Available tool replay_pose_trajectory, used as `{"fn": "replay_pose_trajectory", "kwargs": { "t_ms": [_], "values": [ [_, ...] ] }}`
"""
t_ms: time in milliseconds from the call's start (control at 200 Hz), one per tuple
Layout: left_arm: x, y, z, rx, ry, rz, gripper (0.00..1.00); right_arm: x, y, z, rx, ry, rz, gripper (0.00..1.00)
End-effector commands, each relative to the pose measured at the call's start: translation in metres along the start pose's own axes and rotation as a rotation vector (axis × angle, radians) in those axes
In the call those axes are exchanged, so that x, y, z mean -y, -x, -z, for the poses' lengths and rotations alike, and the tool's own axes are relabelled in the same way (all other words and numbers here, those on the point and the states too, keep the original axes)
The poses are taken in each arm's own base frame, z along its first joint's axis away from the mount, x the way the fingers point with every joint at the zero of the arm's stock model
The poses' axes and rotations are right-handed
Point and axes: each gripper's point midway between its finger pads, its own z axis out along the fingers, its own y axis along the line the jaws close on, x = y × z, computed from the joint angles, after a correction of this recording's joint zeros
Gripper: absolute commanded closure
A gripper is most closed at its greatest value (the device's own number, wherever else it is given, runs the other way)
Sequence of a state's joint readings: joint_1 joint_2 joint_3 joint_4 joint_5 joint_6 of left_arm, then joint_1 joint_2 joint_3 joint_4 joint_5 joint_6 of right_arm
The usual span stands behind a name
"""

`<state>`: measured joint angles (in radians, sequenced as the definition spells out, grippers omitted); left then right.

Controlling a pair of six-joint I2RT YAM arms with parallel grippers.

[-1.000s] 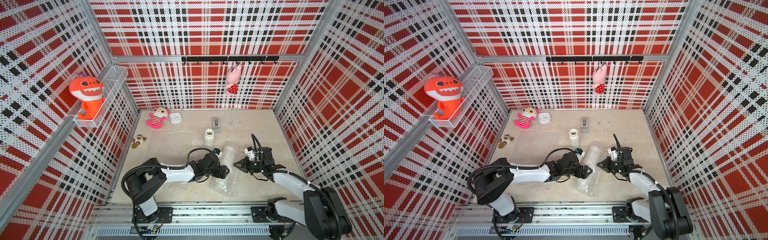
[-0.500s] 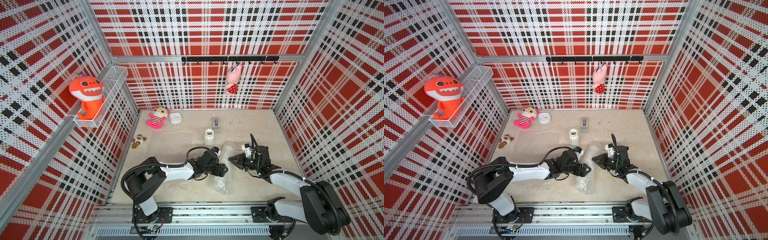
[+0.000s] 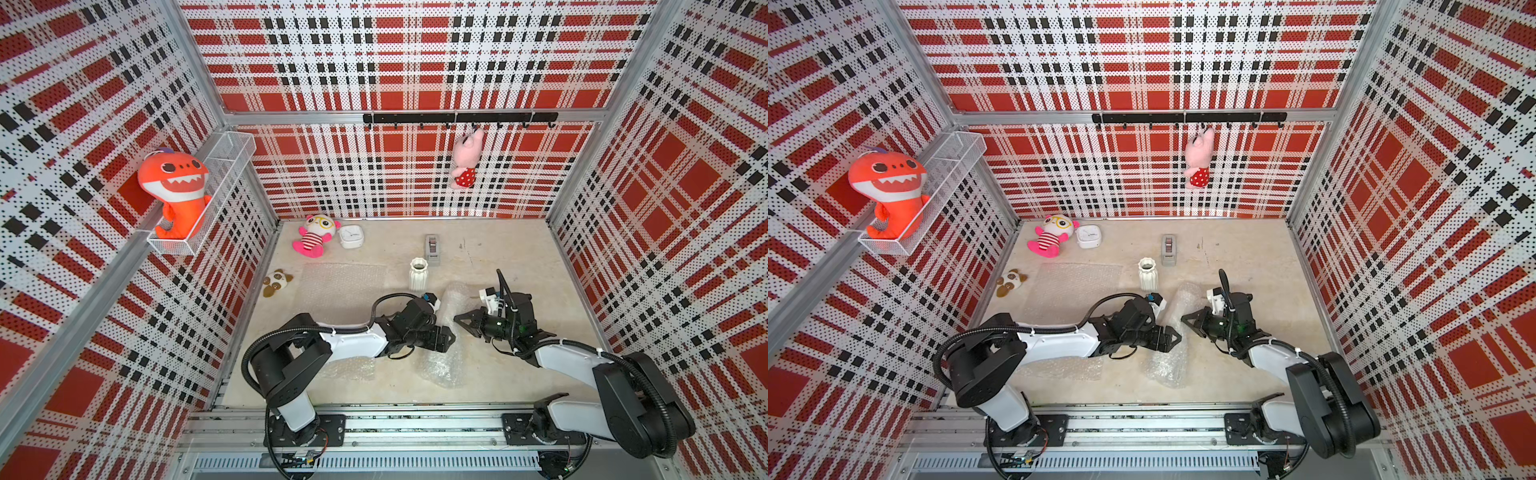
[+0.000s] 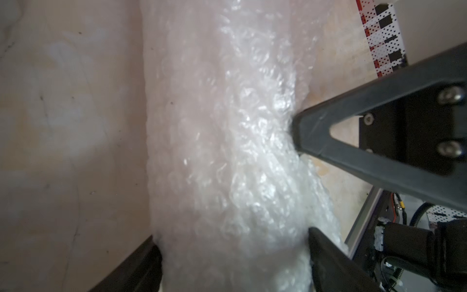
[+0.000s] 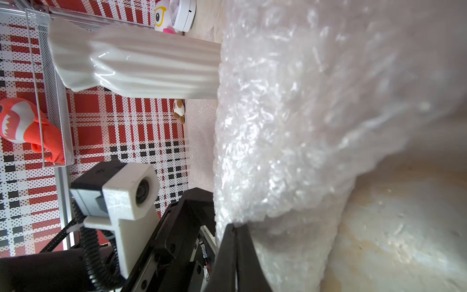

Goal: Wrap vases in bubble wrap
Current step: Wrap the vase in bubble wrap.

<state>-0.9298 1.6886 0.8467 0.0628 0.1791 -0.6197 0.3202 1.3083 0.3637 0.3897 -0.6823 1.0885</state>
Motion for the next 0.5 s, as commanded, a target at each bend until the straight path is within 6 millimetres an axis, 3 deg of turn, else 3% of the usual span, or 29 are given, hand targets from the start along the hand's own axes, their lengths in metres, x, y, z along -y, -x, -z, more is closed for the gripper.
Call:
{"fn": "replay_pose_trajectory", "kwargs": {
  "t_ms": [0,205,496],
  "values": [
    [-0.016,-0.012,0.0,-0.061,0.064,-0.023,0.12,-0.016,0.009,-0.007,0.04,0.047,0.036,0.95],
    [-0.005,0.003,0.013,0.012,0.057,0.046,0.0,-0.003,0.005,-0.007,0.065,-0.015,0.02,0.96],
    [0.021,0.02,0.024,0.122,0.015,0.169,0.02,-0.003,0.004,-0.008,0.076,-0.031,0.017,0.96]
  ]
}}
